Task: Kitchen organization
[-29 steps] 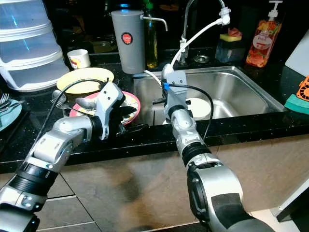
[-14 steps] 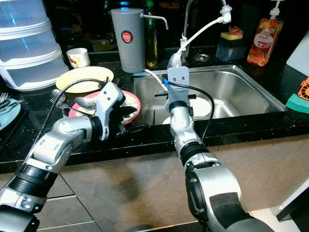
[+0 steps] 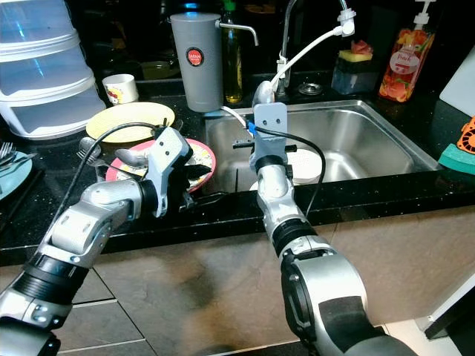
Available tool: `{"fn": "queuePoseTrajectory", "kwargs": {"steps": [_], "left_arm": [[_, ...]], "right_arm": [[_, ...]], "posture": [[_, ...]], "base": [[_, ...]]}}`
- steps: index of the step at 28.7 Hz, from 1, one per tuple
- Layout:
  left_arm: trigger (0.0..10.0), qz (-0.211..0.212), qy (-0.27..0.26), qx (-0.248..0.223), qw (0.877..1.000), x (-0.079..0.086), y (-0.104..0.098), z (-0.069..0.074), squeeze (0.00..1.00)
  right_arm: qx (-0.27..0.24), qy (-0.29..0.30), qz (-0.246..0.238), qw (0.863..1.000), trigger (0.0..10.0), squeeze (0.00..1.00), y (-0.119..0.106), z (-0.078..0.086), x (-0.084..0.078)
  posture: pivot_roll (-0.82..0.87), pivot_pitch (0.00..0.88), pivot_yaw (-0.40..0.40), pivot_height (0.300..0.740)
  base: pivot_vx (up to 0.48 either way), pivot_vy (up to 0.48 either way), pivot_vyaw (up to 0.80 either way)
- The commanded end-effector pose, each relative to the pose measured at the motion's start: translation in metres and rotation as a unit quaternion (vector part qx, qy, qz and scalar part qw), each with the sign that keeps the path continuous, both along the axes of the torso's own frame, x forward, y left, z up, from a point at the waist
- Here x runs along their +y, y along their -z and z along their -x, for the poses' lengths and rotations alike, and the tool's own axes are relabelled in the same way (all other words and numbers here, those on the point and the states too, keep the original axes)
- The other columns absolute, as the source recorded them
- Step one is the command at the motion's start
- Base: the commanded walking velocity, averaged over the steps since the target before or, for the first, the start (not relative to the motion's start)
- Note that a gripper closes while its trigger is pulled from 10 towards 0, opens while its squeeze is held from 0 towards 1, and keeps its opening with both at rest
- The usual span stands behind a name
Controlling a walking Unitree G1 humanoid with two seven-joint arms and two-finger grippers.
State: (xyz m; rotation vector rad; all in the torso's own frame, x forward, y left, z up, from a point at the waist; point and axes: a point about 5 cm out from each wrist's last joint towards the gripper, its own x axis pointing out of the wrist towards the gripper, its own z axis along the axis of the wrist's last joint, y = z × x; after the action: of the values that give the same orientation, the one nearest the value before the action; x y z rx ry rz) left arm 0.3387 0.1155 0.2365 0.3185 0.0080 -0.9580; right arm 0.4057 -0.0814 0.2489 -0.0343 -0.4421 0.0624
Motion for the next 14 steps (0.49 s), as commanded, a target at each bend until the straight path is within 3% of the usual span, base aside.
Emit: {"fn": "queuePoseTrajectory", "kwargs": {"steps": [1,5,6,7,8,10,11,12,14], "left_arm": [[10.0,0.000,0.008,0.002,1.000,-0.0026,0.0005,0.0031,0.00],[10.0,-0.002,0.010,0.004,1.000,-0.0027,0.0013,0.0040,0.00],[10.0,-0.002,0.010,0.004,1.000,-0.0027,0.0012,0.0043,0.00],[10.0,-0.002,0.010,0.004,1.000,-0.0027,0.0010,0.0045,0.00],[10.0,-0.002,0.010,0.004,1.000,-0.0026,0.0009,0.0044,0.00],[10.0,-0.002,0.009,0.004,1.000,-0.0025,0.0008,0.0042,0.00],[10.0,-0.002,0.008,0.003,1.000,-0.0023,0.0008,0.0039,0.00],[10.0,-0.003,0.008,0.003,1.000,-0.0022,0.0008,0.0037,0.00],[10.0,-0.003,0.006,0.003,1.000,-0.0018,0.0007,0.0034,0.00]], "right_arm": [[0.002,-0.002,0.000,1.000,10.0,0.00,0.0048,0.0016,0.0029],[0.006,-0.005,-0.007,1.000,10.0,0.02,0.0053,0.0012,0.0024],[0.008,-0.009,-0.010,1.000,10.0,0.60,0.0054,0.0010,0.0024],[0.008,-0.009,-0.011,1.000,10.0,0.82,0.0052,0.0010,0.0023],[0.007,-0.007,-0.011,1.000,10.0,0.91,0.0050,0.0010,0.0020],[0.006,0.001,-0.010,1.000,10.0,0.81,0.0049,0.0009,0.0014],[0.007,0.009,-0.012,1.000,10.0,0.81,0.0051,0.0007,0.0005],[0.013,0.017,-0.023,1.000,10.0,0.00,0.0056,0.0002,-0.0014],[0.024,0.031,-0.051,0.998,10.0,0.00,0.0063,-0.0012,-0.0064]], "posture": [[0.08,0.082,0.008,0.740],[0.08,0.082,0.008,0.740],[0.08,0.083,0.007,0.740],[0.08,0.083,0.007,0.740],[0.08,0.083,0.007,0.740],[0.08,0.083,0.007,0.740],[0.08,0.083,0.007,0.740],[0.08,0.083,0.007,0.740],[0.08,0.086,0.006,0.740]], "base": [[0.000,0.000,0.00],[0.000,0.000,0.00],[0.000,0.000,0.00],[0.000,0.000,0.00],[0.000,0.000,0.00],[0.000,0.000,0.00],[0.000,0.000,0.00],[0.000,0.000,0.00],[0.000,0.000,0.00]]}}
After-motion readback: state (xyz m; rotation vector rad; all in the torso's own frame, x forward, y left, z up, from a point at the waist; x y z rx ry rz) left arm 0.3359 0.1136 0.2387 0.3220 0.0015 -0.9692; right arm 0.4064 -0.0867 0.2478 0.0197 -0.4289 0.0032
